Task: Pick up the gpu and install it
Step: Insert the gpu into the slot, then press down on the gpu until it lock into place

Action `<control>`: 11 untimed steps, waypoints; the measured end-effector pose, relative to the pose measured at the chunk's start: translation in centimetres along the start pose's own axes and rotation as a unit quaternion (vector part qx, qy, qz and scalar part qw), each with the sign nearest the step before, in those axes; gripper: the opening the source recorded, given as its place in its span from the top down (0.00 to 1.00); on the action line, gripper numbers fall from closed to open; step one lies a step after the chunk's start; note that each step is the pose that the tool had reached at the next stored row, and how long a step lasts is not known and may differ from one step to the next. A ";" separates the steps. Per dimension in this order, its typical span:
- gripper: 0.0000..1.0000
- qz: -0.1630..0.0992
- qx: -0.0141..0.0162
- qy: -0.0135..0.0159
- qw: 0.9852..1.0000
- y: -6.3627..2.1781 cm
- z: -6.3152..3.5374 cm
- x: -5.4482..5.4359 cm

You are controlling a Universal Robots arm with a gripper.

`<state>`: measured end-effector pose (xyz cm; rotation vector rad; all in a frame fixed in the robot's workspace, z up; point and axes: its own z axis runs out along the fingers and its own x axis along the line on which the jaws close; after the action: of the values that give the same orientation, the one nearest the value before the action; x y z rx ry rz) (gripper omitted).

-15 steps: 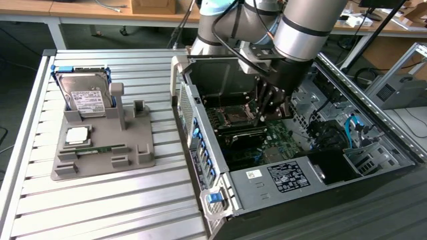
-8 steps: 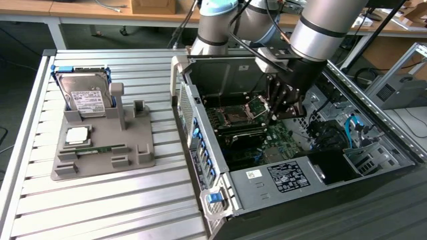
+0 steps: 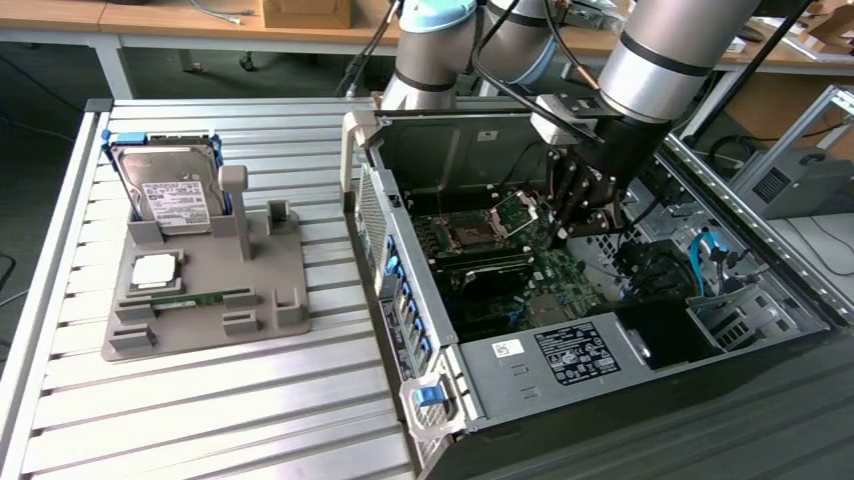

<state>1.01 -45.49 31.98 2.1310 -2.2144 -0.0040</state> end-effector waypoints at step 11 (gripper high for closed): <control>0.89 0.000 0.000 0.000 1.000 0.23 0.02 0.0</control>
<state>0.78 -45.50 31.97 2.1311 -2.2142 -0.0040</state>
